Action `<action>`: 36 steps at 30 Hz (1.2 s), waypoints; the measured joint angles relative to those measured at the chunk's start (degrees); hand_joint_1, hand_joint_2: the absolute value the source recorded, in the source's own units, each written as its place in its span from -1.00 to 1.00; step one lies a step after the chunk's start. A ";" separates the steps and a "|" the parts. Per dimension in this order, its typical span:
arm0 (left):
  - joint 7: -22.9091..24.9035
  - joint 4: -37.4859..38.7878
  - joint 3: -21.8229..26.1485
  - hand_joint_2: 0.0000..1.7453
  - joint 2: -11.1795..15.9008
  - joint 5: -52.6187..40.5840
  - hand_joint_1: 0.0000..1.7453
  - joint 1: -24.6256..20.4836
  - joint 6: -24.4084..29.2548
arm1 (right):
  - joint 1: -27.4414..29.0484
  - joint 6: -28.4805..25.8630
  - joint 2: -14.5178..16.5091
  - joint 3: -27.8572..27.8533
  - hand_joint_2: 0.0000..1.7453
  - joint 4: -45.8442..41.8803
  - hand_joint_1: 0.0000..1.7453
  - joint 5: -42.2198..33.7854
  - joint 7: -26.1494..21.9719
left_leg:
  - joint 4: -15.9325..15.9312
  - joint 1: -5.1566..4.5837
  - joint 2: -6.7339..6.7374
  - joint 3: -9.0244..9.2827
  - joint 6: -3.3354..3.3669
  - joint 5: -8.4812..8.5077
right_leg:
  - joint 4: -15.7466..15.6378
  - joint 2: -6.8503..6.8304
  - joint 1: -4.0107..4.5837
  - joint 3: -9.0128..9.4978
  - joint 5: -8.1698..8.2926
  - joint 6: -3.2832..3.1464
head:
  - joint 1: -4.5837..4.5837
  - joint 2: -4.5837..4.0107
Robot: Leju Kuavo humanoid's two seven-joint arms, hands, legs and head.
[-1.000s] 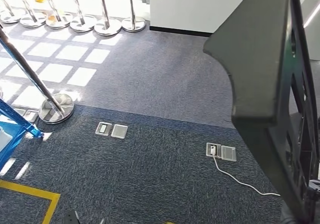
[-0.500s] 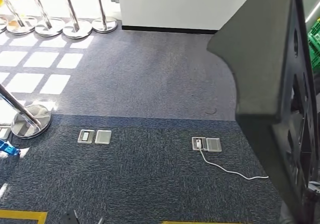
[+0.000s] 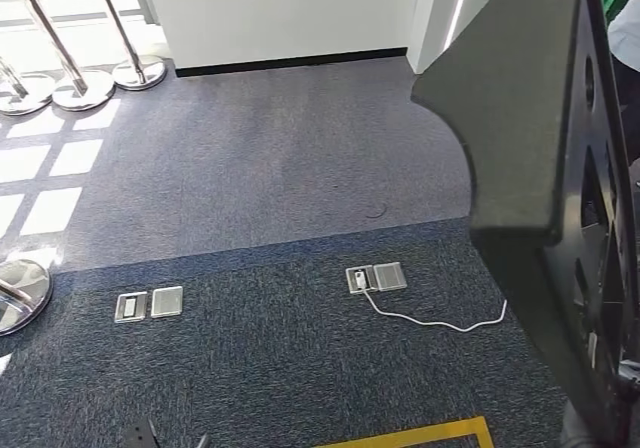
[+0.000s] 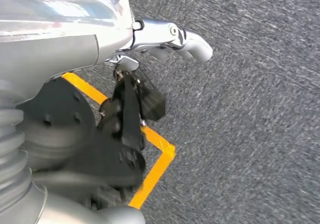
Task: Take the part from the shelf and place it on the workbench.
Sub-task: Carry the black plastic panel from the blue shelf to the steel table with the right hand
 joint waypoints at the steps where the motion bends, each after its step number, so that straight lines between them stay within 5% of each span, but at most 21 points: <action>1: 0.00 0.00 0.04 1.00 0.03 0.02 -1.00 0.07 0.00 | 0.02 0.01 0.01 -0.01 1.00 0.02 1.00 0.01 0.00 | -0.97 0.00 -0.10 -0.11 0.09 1.63 | 0.02 0.92 0.00 0.24 -0.12 0.01 | -0.01 0.00; 4: 0.00 0.00 0.11 1.00 0.07 0.03 -1.00 0.05 0.00 | 0.02 0.01 0.02 -0.03 1.00 0.03 1.00 0.01 0.00 | -11.55 0.24 -2.39 3.65 0.41 8.26 | 0.41 3.36 -0.03 0.93 -0.83 0.48 | 0.02 0.00; 6: 0.01 -0.01 0.15 1.00 0.09 -0.01 -1.00 -0.02 0.01 | 0.07 0.01 0.02 -0.05 1.00 0.02 1.00 -0.02 0.01 | -15.10 0.22 -3.72 5.16 0.64 9.04 | 0.69 4.57 -0.13 0.77 -1.12 1.06 | 0.04 0.00; 8: 0.01 -0.02 0.17 1.00 0.08 -0.01 -1.00 -0.14 0.01 | 0.24 0.01 0.02 -0.10 1.00 0.01 1.00 -0.06 0.02 | -15.61 0.08 -3.04 5.41 1.06 8.80 | 0.66 5.42 -0.31 0.53 -1.20 1.67 | 0.03 0.00; 10: 0.00 -0.02 0.18 1.00 0.07 0.03 -1.00 -0.25 -0.01 | 0.31 0.00 0.02 -0.21 1.00 -0.01 1.00 -0.09 0.02 | -16.05 0.19 -1.93 5.74 1.65 8.85 | 1.97 3.30 -0.26 0.00 -2.26 2.28 | 0.14 0.00; 12: 0.00 -0.02 0.19 1.00 0.07 0.02 -1.00 -0.18 -0.01 | 0.16 0.00 0.02 -0.26 1.00 -0.02 1.00 -0.09 0.02 | -16.35 0.24 -0.58 6.12 2.11 8.72 | 7.64 -0.35 -0.27 -2.64 -5.32 2.91 | 0.27 0.00; 14: 0.00 -0.02 0.20 1.00 0.11 0.02 -1.00 0.01 0.00 | 0.13 0.01 0.02 -0.26 1.00 0.01 1.00 -0.13 0.02 | -16.37 0.20 0.95 6.35 2.26 8.39 | 15.26 -1.76 -0.63 -6.68 -8.15 3.45 | 0.31 0.00; 15: 0.00 -0.02 0.20 1.00 0.13 0.02 -1.00 0.07 0.00 | 0.17 0.01 0.02 -0.26 1.00 0.03 1.00 -0.15 0.02 | -16.36 0.21 1.68 6.51 2.23 8.17 | 17.06 -1.96 -0.81 -7.83 -8.18 3.67 | 0.31 0.00; 16: 0.00 -0.02 0.20 1.00 0.14 0.02 -1.00 0.09 0.00 | 0.21 0.01 0.02 -0.27 1.00 0.04 1.00 -0.16 0.02 | -16.36 0.23 2.35 6.75 2.14 7.93 | 16.53 -2.14 -0.96 -7.84 -7.05 3.85 | 0.31 0.00; 19: 0.00 -0.02 0.20 1.00 0.12 0.02 -1.00 0.03 -0.01 | 0.15 0.01 0.02 -0.27 1.00 0.05 1.00 -0.18 0.03 | -16.39 0.18 4.05 7.97 1.48 6.98 | 5.53 -4.86 -0.72 -2.94 -0.96 3.67 | 0.32 0.00; 22: 0.00 -0.02 0.21 1.00 0.11 0.02 -1.00 0.03 0.01 | 0.09 0.03 0.02 -0.25 1.00 0.11 1.00 -0.23 0.05 | -16.59 -0.17 5.68 8.74 0.56 6.32 | 1.39 -6.98 0.27 -1.21 -0.32 2.36 | 0.27 0.00; 24: 0.00 -0.02 0.21 1.00 0.07 0.03 -1.00 -0.07 0.01 | 0.23 0.02 0.03 -0.29 1.00 0.08 1.00 -0.23 0.08 | -16.74 -0.07 6.26 9.31 -0.02 5.83 | 1.02 -5.51 0.17 -1.12 -0.33 1.62 | 0.22 0.00; 26: 0.00 -0.02 0.21 1.00 0.04 0.01 -1.00 -0.19 -0.01 | 0.14 0.00 0.04 -0.33 1.00 0.01 1.00 -0.19 0.09 | -14.10 0.11 3.79 8.49 -0.33 3.94 | 0.45 -4.06 -0.15 -0.65 -0.17 0.79 | 0.15 0.00; 28: 0.00 -0.02 0.22 1.00 0.08 -0.03 -1.00 -0.07 -0.01 | 0.00 0.01 0.07 -0.35 1.00 -0.02 1.00 -0.18 0.09 | -6.81 0.15 0.77 4.78 -0.37 0.58 | 0.27 -2.58 -0.28 -0.40 -0.21 0.17 | 0.04 0.00; 30: 0.01 -0.02 0.25 1.00 0.13 -0.03 -1.00 0.21 0.01 | 0.03 0.01 0.09 -0.39 1.00 0.01 1.00 -0.19 0.09 | -0.55 0.11 0.05 0.94 -0.40 -0.90 | 0.29 -0.79 -0.22 -0.20 -0.37 -0.07 | 0.00 0.00; 32: 0.01 -0.02 0.27 1.00 0.16 -0.02 -1.00 0.30 0.01 | 0.09 0.01 0.09 -0.44 1.00 0.02 1.00 -0.19 0.09 | -2.54 0.13 -0.18 0.72 -0.27 2.28 | 0.35 1.11 -0.22 0.25 -0.61 0.00 | -0.01 0.00; 34: 0.01 -0.02 0.28 1.00 0.19 -0.02 -1.00 0.22 0.00 | 0.14 0.01 0.09 -0.46 1.00 0.04 1.00 -0.19 0.09 | -10.10 0.30 -1.96 3.33 -0.03 7.07 | 0.58 2.78 -0.24 0.76 -1.08 0.37 | 0.01 0.00; 36: 0.02 -0.01 0.29 1.00 0.20 -0.03 -1.00 0.15 0.01 | 0.13 0.04 0.09 -0.49 1.00 0.07 1.00 -0.19 0.10 | -14.78 0.41 -4.06 5.17 0.15 8.64 | 0.98 4.06 -0.32 0.67 -1.43 0.92 | 0.06 0.00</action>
